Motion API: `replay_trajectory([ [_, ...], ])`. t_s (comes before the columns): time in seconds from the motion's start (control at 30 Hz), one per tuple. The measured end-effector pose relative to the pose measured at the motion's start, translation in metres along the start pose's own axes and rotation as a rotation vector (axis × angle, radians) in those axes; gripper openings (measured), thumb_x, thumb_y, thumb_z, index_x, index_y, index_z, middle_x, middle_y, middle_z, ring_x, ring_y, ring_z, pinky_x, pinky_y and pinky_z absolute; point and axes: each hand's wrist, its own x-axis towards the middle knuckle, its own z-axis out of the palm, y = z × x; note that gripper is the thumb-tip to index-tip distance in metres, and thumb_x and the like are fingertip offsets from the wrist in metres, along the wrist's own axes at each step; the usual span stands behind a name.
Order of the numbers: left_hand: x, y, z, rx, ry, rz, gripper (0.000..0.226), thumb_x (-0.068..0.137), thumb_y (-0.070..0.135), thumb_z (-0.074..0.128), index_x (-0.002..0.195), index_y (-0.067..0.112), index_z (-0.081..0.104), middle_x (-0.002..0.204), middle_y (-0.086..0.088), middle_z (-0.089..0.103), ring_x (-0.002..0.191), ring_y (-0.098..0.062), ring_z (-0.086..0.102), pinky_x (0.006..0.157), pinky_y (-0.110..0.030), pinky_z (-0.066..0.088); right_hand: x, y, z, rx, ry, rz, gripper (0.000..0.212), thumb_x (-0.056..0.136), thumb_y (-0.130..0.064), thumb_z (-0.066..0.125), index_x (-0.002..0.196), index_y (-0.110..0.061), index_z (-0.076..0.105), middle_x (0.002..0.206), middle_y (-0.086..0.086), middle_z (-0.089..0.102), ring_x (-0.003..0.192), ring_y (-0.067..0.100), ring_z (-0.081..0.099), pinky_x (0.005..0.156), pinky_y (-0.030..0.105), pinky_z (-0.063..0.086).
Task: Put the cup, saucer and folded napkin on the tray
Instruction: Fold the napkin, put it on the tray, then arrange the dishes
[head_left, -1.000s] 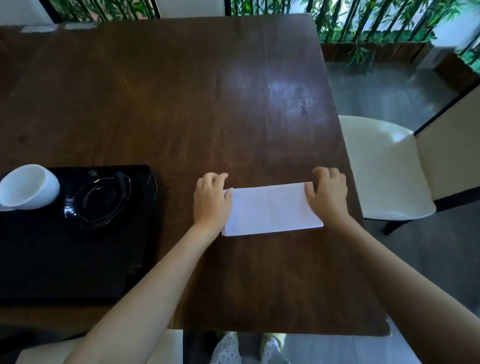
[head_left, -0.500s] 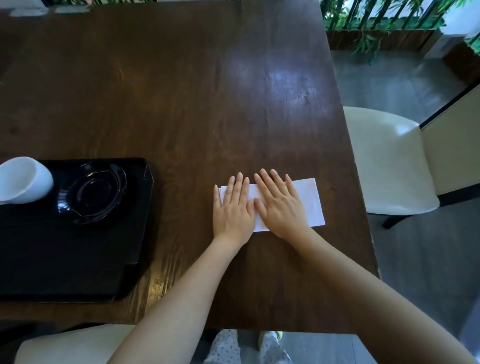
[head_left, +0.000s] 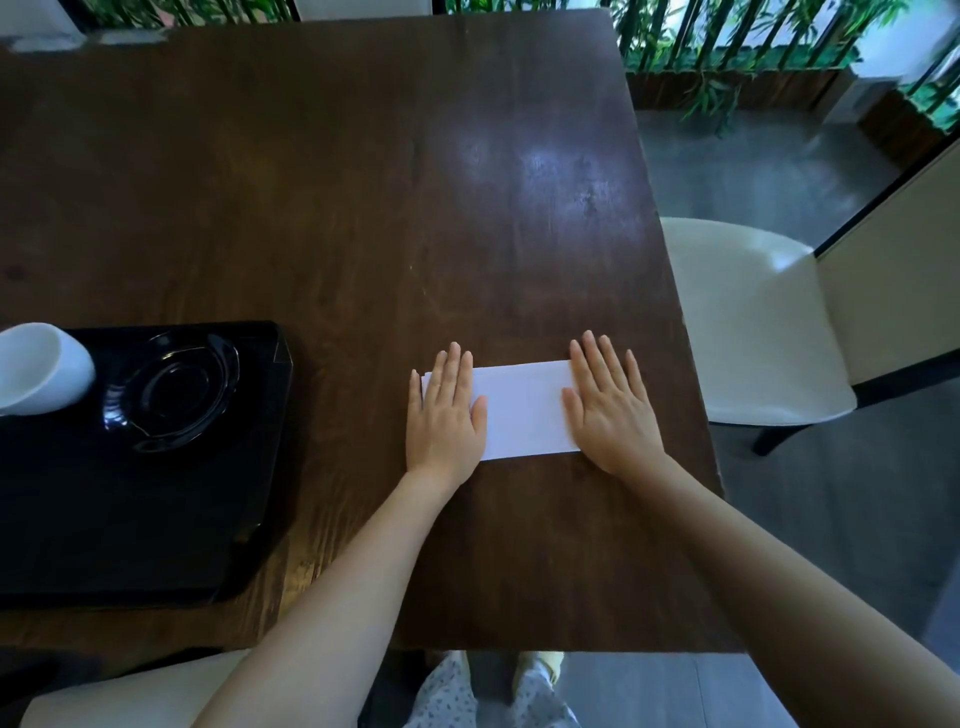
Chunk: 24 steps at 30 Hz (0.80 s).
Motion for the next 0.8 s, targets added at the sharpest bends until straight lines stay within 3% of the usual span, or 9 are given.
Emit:
replay_trajectory([
  [0.1,-0.004,0.003,-0.015,-0.299,0.084,-0.26,0.065,0.096,0.031,0.041,0.149,0.011,0.01,0.16,-0.01,0.006,0.146,-0.028,0.01,0.117,-0.039,0.015,0.0,-0.001,0.001,-0.005,0.007,0.01,0.064,0.094,-0.049,0.005,0.15,-0.019,0.006,0.161,0.001,0.002,0.148,0.02,-0.003,0.119,0.038,-0.008],
  [0.2,-0.002,0.008,-0.036,-0.497,0.147,-0.536,0.071,0.086,0.016,0.059,0.145,0.009,0.021,0.151,-0.015,0.028,0.136,-0.033,0.029,0.107,-0.042,0.033,0.0,-0.001,0.0,-0.013,0.006,0.01,0.064,0.094,-0.049,0.005,0.15,-0.019,0.006,0.161,0.001,0.002,0.148,0.02,-0.003,0.118,0.037,-0.009],
  [0.33,0.014,-0.006,-0.055,-0.782,-0.13,-0.747,0.063,0.078,0.015,0.063,0.134,0.003,0.036,0.134,-0.015,0.047,0.117,-0.033,0.052,0.083,-0.036,0.047,-0.001,-0.002,-0.003,-0.01,0.01,0.011,0.064,0.094,-0.047,0.005,0.15,-0.018,0.007,0.161,0.003,0.004,0.148,0.021,-0.002,0.119,0.038,-0.006],
  [0.43,0.017,-0.012,-0.065,-0.92,-0.309,-0.787,0.044,0.081,0.017,0.059,0.121,0.0,0.051,0.115,-0.012,0.061,0.097,-0.028,0.062,0.071,-0.033,0.052,-0.002,-0.003,-0.003,-0.016,0.01,0.013,0.062,0.095,-0.045,0.008,0.15,-0.018,0.006,0.161,0.003,0.003,0.148,0.021,-0.002,0.118,0.038,-0.007],
  [0.6,0.014,-0.012,-0.076,-0.986,-0.376,-0.782,0.032,0.086,0.012,0.055,0.117,0.003,0.054,0.097,-0.007,0.063,0.084,-0.022,0.062,0.061,-0.033,0.051,-0.002,-0.004,-0.002,-0.016,0.002,0.036,0.062,0.095,-0.045,0.009,0.15,-0.018,0.003,0.161,0.003,0.001,0.148,0.021,-0.003,0.118,0.037,-0.009],
  [0.73,0.017,-0.008,-0.085,-0.943,-0.252,-0.66,0.01,0.086,0.016,0.057,0.088,0.007,0.06,0.087,-0.005,0.061,0.078,-0.021,0.061,0.066,-0.034,0.052,-0.01,-0.017,0.0,0.032,0.015,0.154,0.061,0.097,-0.042,0.013,0.15,-0.015,0.004,0.161,0.005,0.002,0.148,0.022,-0.003,0.118,0.038,-0.009],
  [0.8,0.019,0.0,-0.093,-0.788,-0.172,-0.565,0.017,0.083,0.02,0.056,0.072,0.008,0.053,0.078,-0.006,0.056,0.073,-0.021,0.057,0.061,-0.032,0.045,-0.015,-0.026,0.0,0.08,0.012,0.222,0.061,0.097,-0.041,0.015,0.151,-0.014,0.005,0.161,0.006,0.002,0.148,0.023,-0.003,0.118,0.039,-0.008],
])
